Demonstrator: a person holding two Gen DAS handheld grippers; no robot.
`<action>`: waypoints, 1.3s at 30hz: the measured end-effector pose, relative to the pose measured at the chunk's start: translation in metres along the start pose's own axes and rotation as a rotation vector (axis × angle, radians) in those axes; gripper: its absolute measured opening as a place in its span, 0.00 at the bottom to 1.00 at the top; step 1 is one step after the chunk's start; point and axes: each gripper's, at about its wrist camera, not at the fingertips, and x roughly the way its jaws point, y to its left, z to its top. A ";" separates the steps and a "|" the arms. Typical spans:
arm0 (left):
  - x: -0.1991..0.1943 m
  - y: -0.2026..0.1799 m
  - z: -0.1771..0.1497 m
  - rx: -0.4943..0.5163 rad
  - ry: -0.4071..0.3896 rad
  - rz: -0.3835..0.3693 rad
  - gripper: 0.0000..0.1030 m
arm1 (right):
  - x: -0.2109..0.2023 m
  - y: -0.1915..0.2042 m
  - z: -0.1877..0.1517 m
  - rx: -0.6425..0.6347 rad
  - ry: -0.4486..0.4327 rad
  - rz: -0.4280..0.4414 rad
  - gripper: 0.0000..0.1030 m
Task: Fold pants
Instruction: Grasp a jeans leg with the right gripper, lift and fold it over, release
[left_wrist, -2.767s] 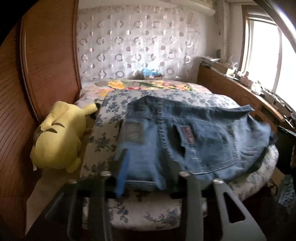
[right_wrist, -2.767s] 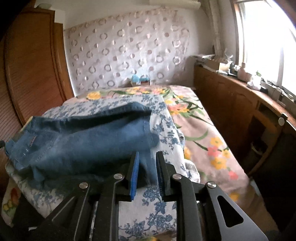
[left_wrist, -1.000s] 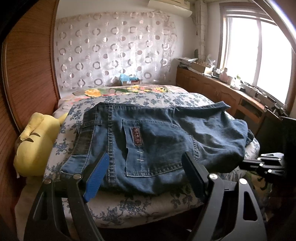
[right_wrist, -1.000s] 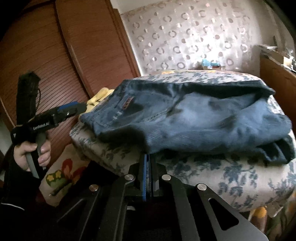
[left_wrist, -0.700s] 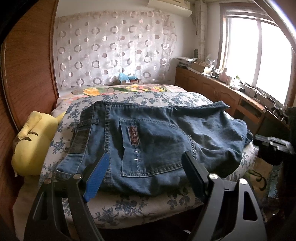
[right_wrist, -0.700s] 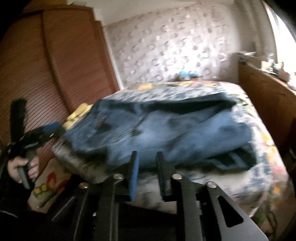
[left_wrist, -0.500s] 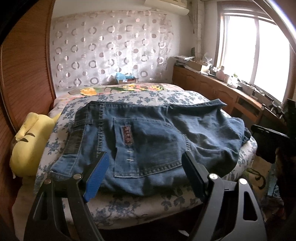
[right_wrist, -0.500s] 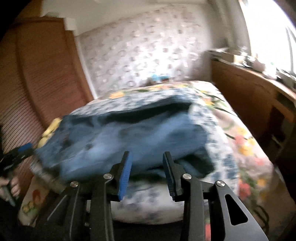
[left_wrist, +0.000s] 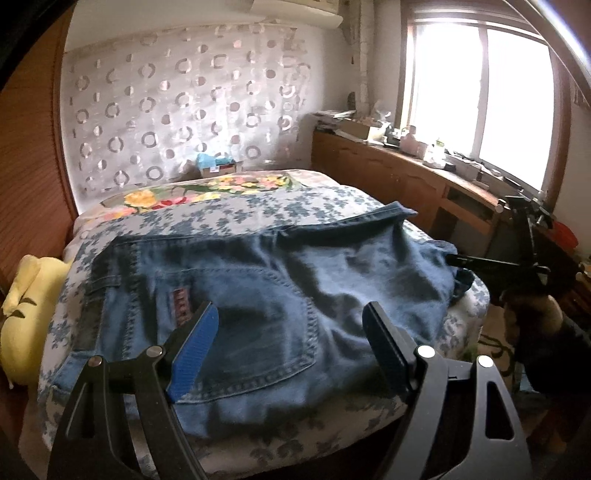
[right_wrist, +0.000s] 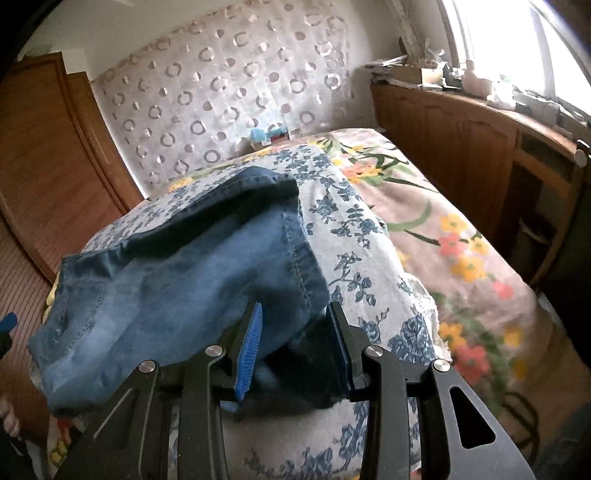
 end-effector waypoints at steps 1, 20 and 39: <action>0.001 -0.002 0.001 0.003 0.002 -0.003 0.79 | -0.007 -0.005 0.004 -0.002 0.001 -0.008 0.36; -0.001 -0.005 0.000 -0.002 -0.002 -0.006 0.79 | -0.004 -0.004 0.016 -0.100 -0.038 0.001 0.06; -0.038 0.032 0.006 -0.057 -0.076 0.046 0.79 | -0.079 0.093 0.065 -0.342 -0.205 0.195 0.05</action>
